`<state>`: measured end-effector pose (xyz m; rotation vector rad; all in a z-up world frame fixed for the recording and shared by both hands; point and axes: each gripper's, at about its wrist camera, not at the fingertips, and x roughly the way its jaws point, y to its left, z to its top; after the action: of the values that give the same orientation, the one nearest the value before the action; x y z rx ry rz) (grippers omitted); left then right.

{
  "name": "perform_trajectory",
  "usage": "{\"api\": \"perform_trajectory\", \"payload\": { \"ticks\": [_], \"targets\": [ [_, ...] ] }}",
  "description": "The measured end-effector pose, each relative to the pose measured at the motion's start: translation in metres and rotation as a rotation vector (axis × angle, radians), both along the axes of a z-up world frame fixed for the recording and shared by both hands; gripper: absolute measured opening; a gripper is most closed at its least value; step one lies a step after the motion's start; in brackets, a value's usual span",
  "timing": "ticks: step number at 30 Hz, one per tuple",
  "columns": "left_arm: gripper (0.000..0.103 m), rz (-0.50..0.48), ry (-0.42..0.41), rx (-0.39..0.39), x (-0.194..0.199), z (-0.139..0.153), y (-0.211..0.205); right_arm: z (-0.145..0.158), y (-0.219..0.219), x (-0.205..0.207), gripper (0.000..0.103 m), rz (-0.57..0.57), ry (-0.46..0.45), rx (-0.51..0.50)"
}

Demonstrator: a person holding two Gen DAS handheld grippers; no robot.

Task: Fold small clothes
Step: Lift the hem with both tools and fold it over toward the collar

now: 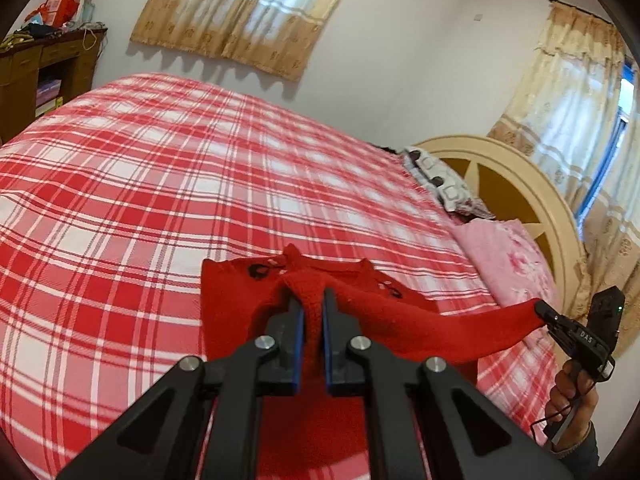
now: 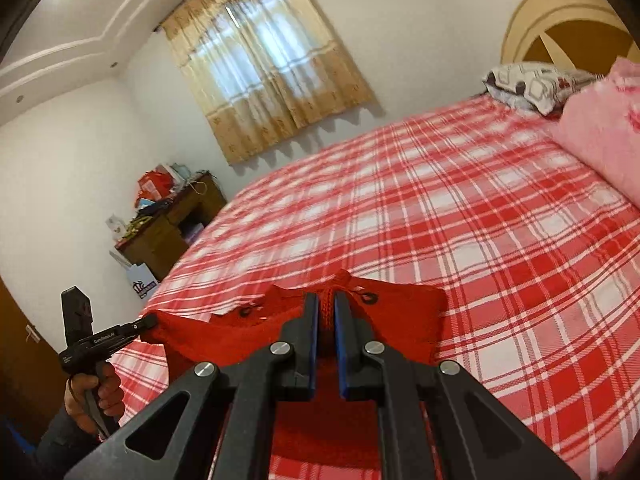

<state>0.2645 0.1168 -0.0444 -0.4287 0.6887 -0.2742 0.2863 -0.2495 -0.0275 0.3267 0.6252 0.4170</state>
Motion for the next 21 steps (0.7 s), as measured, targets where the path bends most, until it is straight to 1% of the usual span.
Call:
{"api": "perform_trajectory", "payload": {
  "ticks": [4, 8, 10, 13, 14, 15, 16, 17, 18, 19, 20, 21],
  "targets": [
    [0.008, -0.003, 0.047, 0.008, 0.027, -0.020, 0.000, -0.024, 0.001, 0.027, 0.007, -0.011, 0.052, -0.015],
    [0.008, -0.010, 0.094, 0.047, 0.049, -0.044, -0.004, -0.055, 0.001, 0.056, 0.007, -0.020, 0.121, -0.027],
    [0.008, -0.006, 0.115, 0.062, 0.056, -0.055, -0.004, -0.066, 0.003, 0.066, 0.007, -0.027, 0.143, -0.042],
    [0.008, -0.007, 0.139, 0.112, 0.068, -0.070, -0.007, -0.082, 0.006, 0.087, 0.007, -0.040, 0.180, -0.075],
    [0.009, -0.001, 0.144, 0.125, 0.071, -0.074, -0.007, -0.085, 0.009, 0.094, 0.007, -0.040, 0.191, -0.090],
    [0.012, 0.005, 0.146, 0.134, 0.073, -0.076, -0.007, -0.088, 0.010, 0.103, 0.008, -0.044, 0.199, -0.107],
    [0.015, 0.021, 0.151, 0.148, 0.074, -0.079, -0.006, -0.087, 0.010, 0.105, 0.011, -0.065, 0.190, -0.116],
    [0.015, 0.031, 0.154, 0.148, 0.074, -0.080, -0.005, -0.085, 0.009, 0.105, 0.026, -0.088, 0.176, -0.123],
    [0.016, 0.038, 0.154, 0.140, 0.074, -0.081, -0.003, -0.082, 0.008, 0.103, 0.049, -0.105, 0.159, -0.115],
    [0.023, 0.048, 0.151, 0.140, 0.072, -0.081, -0.002, -0.080, 0.007, 0.101, 0.057, -0.099, 0.157, -0.094],
    [0.028, 0.066, 0.141, 0.159, 0.067, -0.079, -0.001, -0.078, 0.007, 0.096, 0.060, -0.086, 0.155, -0.067],
    [0.039, 0.081, 0.123, 0.180, 0.061, -0.077, 0.000, -0.077, 0.010, 0.090, 0.060, -0.064, 0.159, -0.059]
  ]
}}
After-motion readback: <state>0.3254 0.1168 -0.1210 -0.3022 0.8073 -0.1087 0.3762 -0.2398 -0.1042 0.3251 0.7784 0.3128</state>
